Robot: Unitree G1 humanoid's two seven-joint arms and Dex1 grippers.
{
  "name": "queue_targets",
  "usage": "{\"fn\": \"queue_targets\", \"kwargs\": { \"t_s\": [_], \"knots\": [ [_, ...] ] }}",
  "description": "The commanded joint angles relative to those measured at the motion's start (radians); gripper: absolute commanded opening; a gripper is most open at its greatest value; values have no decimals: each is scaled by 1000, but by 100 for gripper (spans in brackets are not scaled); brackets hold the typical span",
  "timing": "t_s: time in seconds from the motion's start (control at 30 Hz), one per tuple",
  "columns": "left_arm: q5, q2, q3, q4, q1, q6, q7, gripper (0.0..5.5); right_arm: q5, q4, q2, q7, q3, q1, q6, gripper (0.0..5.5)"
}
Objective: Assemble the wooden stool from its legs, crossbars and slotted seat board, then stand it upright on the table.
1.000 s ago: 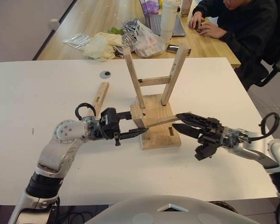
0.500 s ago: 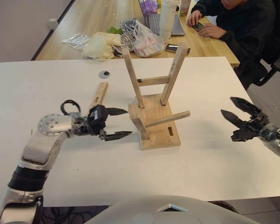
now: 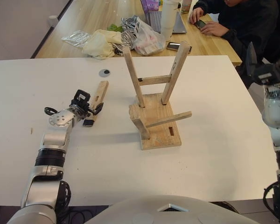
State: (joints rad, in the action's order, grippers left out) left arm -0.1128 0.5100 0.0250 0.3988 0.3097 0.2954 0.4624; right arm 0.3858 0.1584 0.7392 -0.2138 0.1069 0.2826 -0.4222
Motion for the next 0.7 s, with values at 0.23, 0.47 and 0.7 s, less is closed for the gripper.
{"fn": "queue_targets", "kwargs": {
  "t_s": [0.23, 0.47, 0.7],
  "knots": [
    [-56, -9, 41, 24, 40, 346, 5, 324, -10, -115, -82, 82, 2, 14, 110, 471],
    [-43, -2, 30, 19, 43, 342, 12, 229, 8, -151, -106, 69, 12, 2, 116, 471],
    [-295, -121, 246, -104, 182, 4, 114, 201, -273, -137, -184, 197, 74, 58, 198, 471]
  ]
}}
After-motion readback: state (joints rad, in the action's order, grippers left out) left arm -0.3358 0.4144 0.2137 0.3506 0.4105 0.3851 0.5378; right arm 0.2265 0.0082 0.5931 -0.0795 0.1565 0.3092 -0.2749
